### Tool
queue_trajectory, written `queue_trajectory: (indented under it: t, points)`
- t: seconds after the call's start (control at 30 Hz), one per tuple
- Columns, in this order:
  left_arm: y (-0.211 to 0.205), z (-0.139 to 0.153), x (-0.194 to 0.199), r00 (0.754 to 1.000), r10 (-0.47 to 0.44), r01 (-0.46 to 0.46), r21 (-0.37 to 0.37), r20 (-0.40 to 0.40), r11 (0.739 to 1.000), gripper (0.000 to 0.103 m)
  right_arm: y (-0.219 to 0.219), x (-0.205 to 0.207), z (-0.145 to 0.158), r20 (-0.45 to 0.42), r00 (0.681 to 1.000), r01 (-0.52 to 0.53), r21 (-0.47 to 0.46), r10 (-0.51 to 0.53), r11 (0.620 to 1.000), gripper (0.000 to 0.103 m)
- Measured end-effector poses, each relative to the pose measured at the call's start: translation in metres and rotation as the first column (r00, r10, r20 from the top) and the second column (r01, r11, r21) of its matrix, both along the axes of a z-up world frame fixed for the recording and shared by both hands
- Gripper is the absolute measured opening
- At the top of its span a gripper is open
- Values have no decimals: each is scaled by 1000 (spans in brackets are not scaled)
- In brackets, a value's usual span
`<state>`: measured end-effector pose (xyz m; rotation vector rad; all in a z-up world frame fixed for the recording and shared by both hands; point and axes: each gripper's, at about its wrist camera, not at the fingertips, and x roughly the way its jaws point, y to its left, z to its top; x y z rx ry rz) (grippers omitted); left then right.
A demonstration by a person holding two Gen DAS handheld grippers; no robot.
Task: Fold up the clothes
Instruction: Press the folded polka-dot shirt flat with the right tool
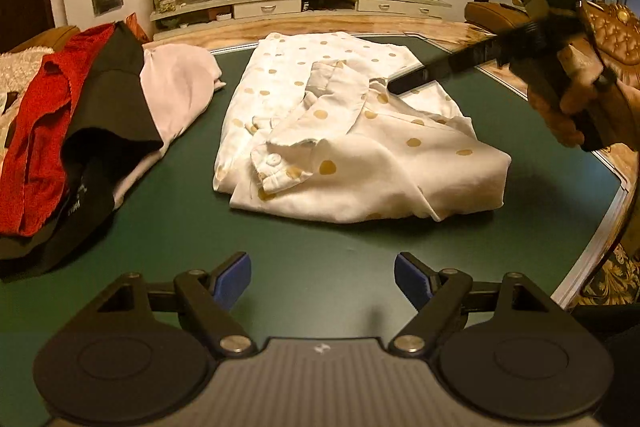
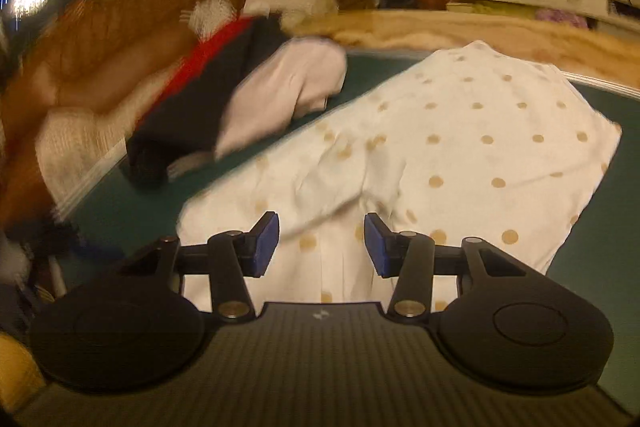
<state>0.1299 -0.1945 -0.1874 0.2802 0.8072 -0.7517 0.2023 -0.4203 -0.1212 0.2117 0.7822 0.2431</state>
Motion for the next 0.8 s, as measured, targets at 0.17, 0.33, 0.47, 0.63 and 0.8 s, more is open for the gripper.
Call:
queue_trajectory:
  t: [0.17, 0.33, 0.47, 0.63, 0.8]
  points:
    - [3, 1, -6, 1000, 13, -13, -19, -13, 1000, 84, 11, 19, -19, -80, 996, -47, -34, 44, 998, 54]
    - [4, -3, -6, 1000, 17, -17, -14, -25, 1000, 84, 13, 24, -23, -85, 995, -45, -30, 42, 999, 31]
    - [4, -5, -5, 999, 24, -25, -21, -37, 999, 84, 15, 28, -30, -129, 990, -53, -42, 47, 998, 17]
    - [2, -3, -6, 999, 15, -16, -20, -28, 1000, 84, 16, 26, -21, -90, 995, -33, -45, 29, 998, 4]
    - [1, -2, -4, 999, 21, -21, -27, -29, 999, 84, 0, 17, 10, 3, 999, 53, -20, -53, 998, 4]
